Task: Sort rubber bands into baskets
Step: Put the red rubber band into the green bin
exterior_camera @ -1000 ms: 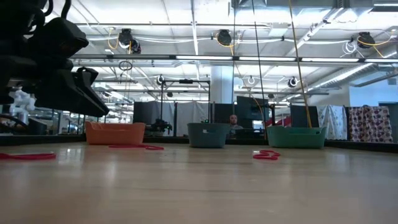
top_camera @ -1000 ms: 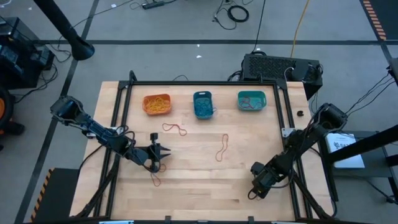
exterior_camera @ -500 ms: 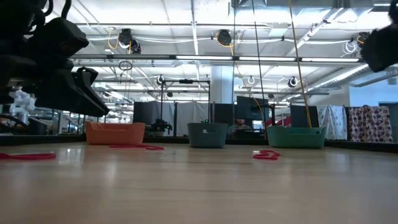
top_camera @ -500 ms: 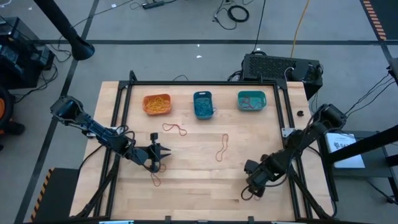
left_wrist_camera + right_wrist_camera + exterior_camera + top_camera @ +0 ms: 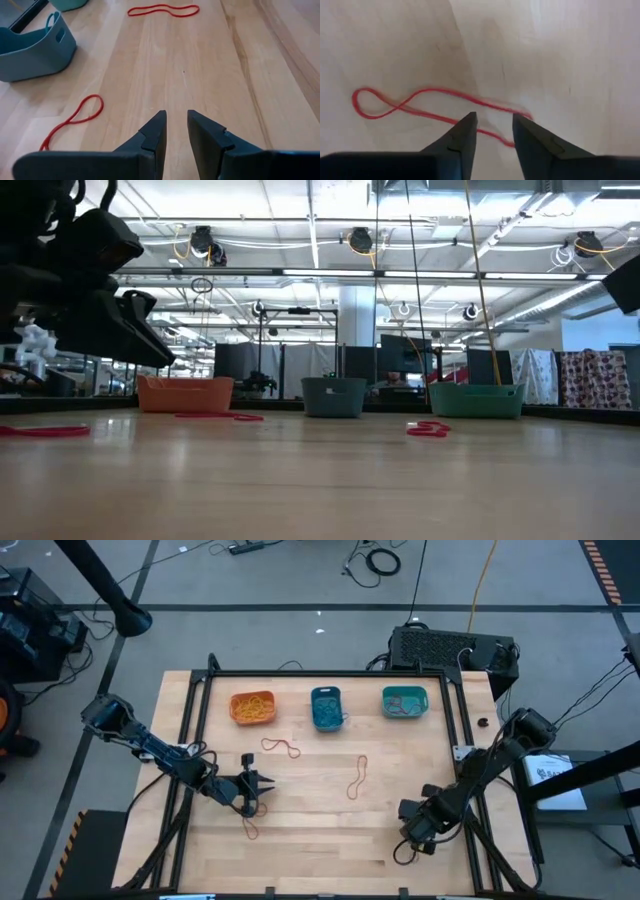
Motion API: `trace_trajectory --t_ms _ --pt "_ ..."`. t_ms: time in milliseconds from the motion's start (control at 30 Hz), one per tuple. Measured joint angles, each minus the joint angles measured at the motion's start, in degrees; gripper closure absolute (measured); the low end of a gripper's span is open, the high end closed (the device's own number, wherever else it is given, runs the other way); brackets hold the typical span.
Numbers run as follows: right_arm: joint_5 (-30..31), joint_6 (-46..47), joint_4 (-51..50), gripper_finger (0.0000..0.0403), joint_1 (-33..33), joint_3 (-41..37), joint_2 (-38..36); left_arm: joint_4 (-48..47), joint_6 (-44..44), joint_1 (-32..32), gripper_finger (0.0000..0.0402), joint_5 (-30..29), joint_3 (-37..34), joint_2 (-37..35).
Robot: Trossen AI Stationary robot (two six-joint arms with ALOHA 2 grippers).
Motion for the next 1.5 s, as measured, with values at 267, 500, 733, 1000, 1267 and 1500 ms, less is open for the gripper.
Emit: trace_trajectory --t_ms 267,500,733,1000,1267,1500 --pt "0.7 -18.2 1.6 0.0237 0.0 -0.1 1.9 -0.1 -1.2 0.0 0.0315 0.4 0.0 0.0" --pt "0.3 -28.0 2.5 0.0232 0.0 -0.1 4.8 0.0 -1.2 0.0 0.0315 0.4 0.0 0.0" --pt "-0.1 -32.3 2.2 0.0253 -0.1 0.5 8.1 0.0 -1.3 0.0 0.0315 0.4 0.0 0.0" --pt "1.2 -29.6 0.1 0.0392 0.0 3.9 5.2 0.1 -1.3 0.0 0.0315 0.3 0.0 0.0" --pt "18.6 -24.8 -11.3 0.0401 -2.0 16.4 3.0 0.1 -1.1 0.0 0.0315 0.3 0.0 0.0" --pt "43.6 -19.2 -24.5 0.0402 -10.3 28.1 3.0 0.1 -1.1 0.0 0.0315 0.3 0.0 0.0"
